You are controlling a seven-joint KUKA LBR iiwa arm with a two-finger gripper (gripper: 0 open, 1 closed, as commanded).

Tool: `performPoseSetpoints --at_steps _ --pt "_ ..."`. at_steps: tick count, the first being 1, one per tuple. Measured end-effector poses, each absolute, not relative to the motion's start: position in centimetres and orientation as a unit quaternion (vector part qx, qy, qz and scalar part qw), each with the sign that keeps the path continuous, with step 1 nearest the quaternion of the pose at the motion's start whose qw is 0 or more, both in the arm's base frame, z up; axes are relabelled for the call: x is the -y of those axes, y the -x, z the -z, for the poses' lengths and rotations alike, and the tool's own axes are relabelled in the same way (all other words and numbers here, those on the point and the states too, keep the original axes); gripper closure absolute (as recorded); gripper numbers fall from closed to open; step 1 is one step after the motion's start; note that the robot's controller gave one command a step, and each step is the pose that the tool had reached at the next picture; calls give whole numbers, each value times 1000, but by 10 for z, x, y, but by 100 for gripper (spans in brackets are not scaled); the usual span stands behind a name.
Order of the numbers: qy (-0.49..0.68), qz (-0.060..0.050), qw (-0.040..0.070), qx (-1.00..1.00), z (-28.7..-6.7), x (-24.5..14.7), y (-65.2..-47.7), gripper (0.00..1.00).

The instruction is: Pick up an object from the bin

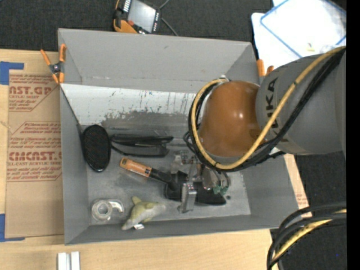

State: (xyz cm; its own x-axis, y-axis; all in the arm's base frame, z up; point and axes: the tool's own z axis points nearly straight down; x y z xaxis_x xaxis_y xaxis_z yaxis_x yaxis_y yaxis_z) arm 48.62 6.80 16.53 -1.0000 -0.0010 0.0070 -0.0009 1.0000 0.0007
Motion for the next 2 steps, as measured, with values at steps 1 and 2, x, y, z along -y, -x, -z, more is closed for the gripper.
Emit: performPoseSetpoints --at_steps 1,2 --pt "0 1 0 1000 -168 -68 -488 0" --pt "112 1 0 994 -91 -43 -521 0"
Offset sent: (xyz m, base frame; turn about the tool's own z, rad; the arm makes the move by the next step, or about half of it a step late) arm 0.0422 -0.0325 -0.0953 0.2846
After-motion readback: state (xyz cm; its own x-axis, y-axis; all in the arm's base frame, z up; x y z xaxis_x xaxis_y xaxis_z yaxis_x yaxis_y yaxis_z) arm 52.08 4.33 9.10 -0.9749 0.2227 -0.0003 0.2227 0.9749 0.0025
